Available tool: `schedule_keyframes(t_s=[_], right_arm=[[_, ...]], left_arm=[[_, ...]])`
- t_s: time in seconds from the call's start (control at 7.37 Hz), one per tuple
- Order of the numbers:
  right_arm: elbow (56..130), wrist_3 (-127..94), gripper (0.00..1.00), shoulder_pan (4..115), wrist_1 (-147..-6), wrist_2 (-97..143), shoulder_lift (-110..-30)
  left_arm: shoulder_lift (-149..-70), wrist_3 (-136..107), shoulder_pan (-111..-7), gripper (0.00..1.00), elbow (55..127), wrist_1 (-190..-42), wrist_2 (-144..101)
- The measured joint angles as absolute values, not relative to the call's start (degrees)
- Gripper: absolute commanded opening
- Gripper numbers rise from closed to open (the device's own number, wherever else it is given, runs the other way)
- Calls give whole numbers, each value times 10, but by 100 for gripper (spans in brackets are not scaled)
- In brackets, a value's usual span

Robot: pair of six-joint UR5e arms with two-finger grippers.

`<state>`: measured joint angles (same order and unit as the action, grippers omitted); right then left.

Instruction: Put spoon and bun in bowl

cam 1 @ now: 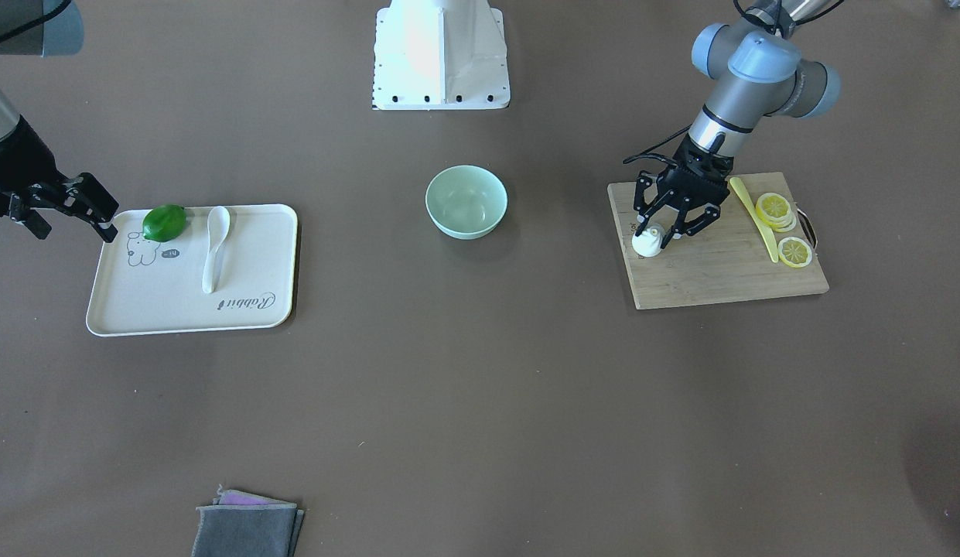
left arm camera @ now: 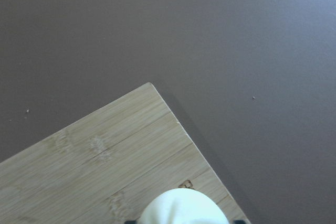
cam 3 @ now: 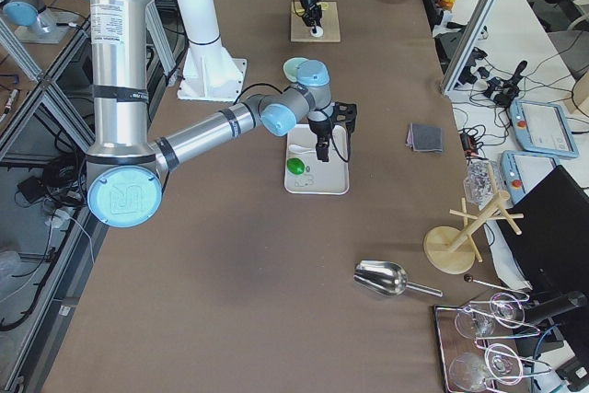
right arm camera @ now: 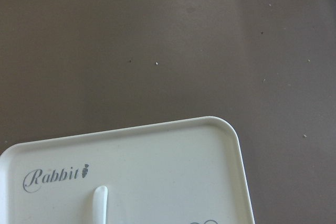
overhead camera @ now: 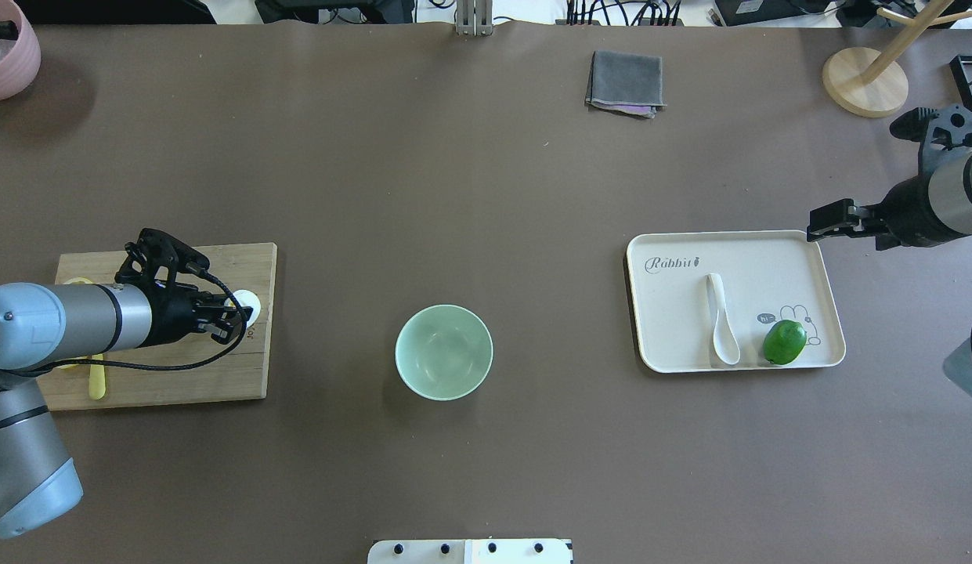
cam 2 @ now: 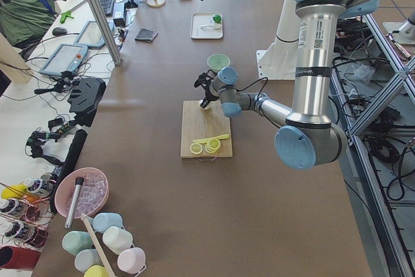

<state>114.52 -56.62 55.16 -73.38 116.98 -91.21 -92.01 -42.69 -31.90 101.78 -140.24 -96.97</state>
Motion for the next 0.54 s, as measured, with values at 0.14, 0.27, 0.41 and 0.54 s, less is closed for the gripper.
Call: schedule_keyframes(t_s=[0.14, 0.27, 0.41, 0.54], right_arm=[[1145, -567, 100, 551, -734, 1170, -912], [1145, -567, 100, 552, -734, 1170, -912], [1145, -567, 100, 552, -734, 1170, -911], [1146, -567, 100, 552, -734, 1170, -911]], left_arm=[[-924, -427, -320, 28, 1023, -1403, -974], [-936, -430, -323, 28, 1030, -1403, -978], [-960, -440, -324, 29, 1032, -1401, -979], [-997, -465, -323, 31, 1030, -1398, -980]])
